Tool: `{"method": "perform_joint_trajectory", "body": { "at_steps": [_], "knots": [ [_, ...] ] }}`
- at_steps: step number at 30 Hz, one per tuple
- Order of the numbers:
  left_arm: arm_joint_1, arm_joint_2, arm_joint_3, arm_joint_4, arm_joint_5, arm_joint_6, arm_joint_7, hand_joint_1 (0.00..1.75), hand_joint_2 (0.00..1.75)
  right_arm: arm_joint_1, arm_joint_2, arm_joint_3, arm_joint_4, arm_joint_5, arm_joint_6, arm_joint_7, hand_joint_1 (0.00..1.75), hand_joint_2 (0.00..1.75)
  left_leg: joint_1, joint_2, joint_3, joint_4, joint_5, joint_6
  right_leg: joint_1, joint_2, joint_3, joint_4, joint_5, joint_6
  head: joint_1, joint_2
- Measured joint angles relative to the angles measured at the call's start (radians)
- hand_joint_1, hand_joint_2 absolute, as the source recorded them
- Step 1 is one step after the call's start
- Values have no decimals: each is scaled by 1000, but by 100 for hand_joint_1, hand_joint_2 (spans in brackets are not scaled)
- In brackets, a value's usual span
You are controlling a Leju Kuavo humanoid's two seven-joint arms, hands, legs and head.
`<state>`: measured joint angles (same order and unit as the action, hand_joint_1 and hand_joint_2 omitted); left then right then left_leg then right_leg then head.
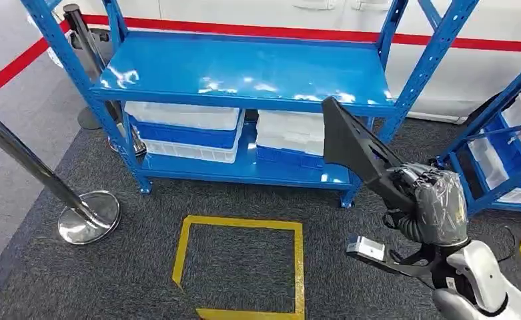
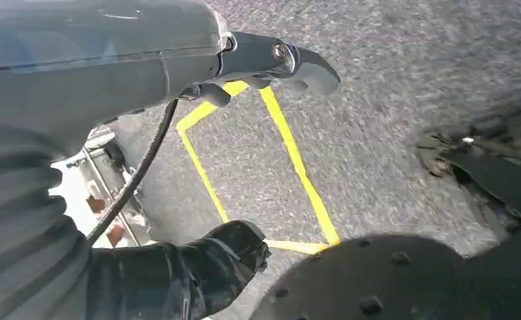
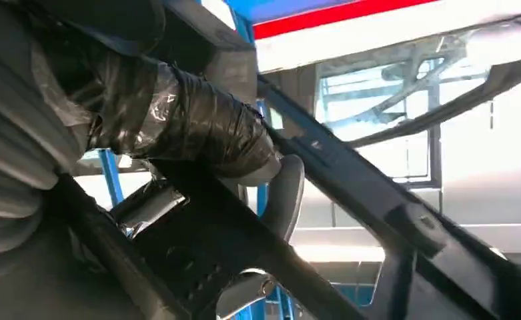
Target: Take the parts from the cabinet and place them on the table.
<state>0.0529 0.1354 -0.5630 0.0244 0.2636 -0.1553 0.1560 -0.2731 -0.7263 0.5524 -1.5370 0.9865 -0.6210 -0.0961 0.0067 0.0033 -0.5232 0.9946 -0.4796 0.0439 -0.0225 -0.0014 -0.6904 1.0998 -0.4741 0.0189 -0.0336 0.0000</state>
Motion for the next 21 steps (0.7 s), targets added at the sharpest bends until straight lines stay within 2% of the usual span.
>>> {"method": "perform_joint_trajectory", "body": {
  "at_steps": [1,2,3,4,5,6,7,8,9,10,12,13,14,15,16,17,18,19,20,21],
  "knots": [
    [0,0,3,0,-2,1,0,0,175,0,0,0,0,-2,3,0,175,175,-3,3,-14,1,11,5,0,0,-19,74,-64,1,0,0],
    [1,0,5,0,-3,1,0,0,175,1,0,-1,0,-2,5,2,175,175,-7,4,-29,1,22,8,0,0,-38,149,-106,3,0,0],
    [1,0,9,0,-4,1,-2,0,175,2,0,-2,0,-3,8,3,175,175,-11,5,-46,3,34,9,1,1,-49,214,-125,4,0,0],
    [2,0,11,0,-6,1,-2,0,175,4,0,-2,1,-4,10,3,175,175,-14,2,-61,3,44,8,1,1,-42,238,-112,3,0,0],
    [3,0,16,0,-6,1,-3,0,175,6,0,-2,1,-5,10,3,175,175,-16,-5,-76,6,54,8,2,1,-16,223,-81,-1,0,0],
    [3,0,17,0,-6,1,-5,0,175,6,0,-3,1,-8,11,6,175,175,-17,-10,-93,10,64,6,5,3,35,164,-40,-8,0,0],
    [2,0,18,0,-9,0,-5,0,175,6,0,-6,1,-11,11,6,175,175,-17,-15,-108,14,73,4,10,12,101,75,-13,-18,0,0],
    [0,-1,18,0,-9,0,-6,0,175,6,-2,-11,1,-11,10,6,175,175,-15,-18,-117,19,80,2,15,40,164,-19,-28,-29,-1,0],
    [-1,-5,19,0,-9,0,-7,0,175,9,-3,-18,1,-12,10,6,175,175,-18,-26,-126,21,89,-4,14,61,208,-90,-65,-34,-1,0],
    [1,-5,19,0,-9,0,-8,0,175,11,-6,-24,0,-13,10,7,175,175,-13,-31,-125,15,100,-10,17,50,204,-86,-54,-26,-1,0],
    [3,-5,21,0,-10,0,-8,0,175,8,-8,-32,0,-13,10,7,175,175,-8,-48,-129,9,121,-21,25,36,199,-91,-44,-34,0,0],
    [10,-4,22,1,-10,0,-8,0,175,10,-8,-32,0,-13,10,7,175,175,-16,-59,-134,3,132,-29,20,22,189,-105,-28,-41,0,0],
    [7,-5,23,2,-11,0,-8,0,175,9,-8,-33,0,-13,11,7,175,175,-12,-44,-142,19,104,-29,12,6,187,-114,-13,-43,-1,0],
    [6,-5,23,2,-12,0,-8,0,175,11,-8,-36,-1,-13,11,7,175,175,-12,-28,-160,57,44,-34,12,0,176,-118,-2,-49,-2,0],
    [7,-5,23,2,-14,-2,-8,0,175,12,-8,-41,-1,-16,12,7,175,175,-6,-21,-179,127,-24,-41,12,-12,162,-117,10,-55,-2,0],
    [7,-5,23,2,-15,-2,-7,0,175,13,-8,-42,-1,-17,13,7,175,175,-2,-19,-197,205,-75,-47,12,-21,148,-117,21,-55,-2,0],
    [7,-5,23,2,-17,-2,-6,0,175,14,-8,-43,-1,-17,14,7,175,175,2,-18,-211,275,-100,-53,12,-30,134,-116,32,-53,-2,0],
    [7,-5,24,2,-19,-2,-8,0,175,15,-8,-43,-1,-17,15,7,175,175,8,-16,-211,322,-86,-60,11,-43,116,-114,44,-51,-2,0],
    [7,-5,25,2,-22,-2,-8,0,175,16,-8,-43,-1,-17,15,7,175,175,12,-13,-196,322,-54,-65,10,-52,102,-110,51,-46,-2,0],
    [6,-5,26,2,-24,-1,-8,0,175,17,-8,-43,-1,-18,16,7,175,175,17,-8,-159,286,-11,-71,7,-62,85,-105,59,-42,-2,0]
  ]
}}
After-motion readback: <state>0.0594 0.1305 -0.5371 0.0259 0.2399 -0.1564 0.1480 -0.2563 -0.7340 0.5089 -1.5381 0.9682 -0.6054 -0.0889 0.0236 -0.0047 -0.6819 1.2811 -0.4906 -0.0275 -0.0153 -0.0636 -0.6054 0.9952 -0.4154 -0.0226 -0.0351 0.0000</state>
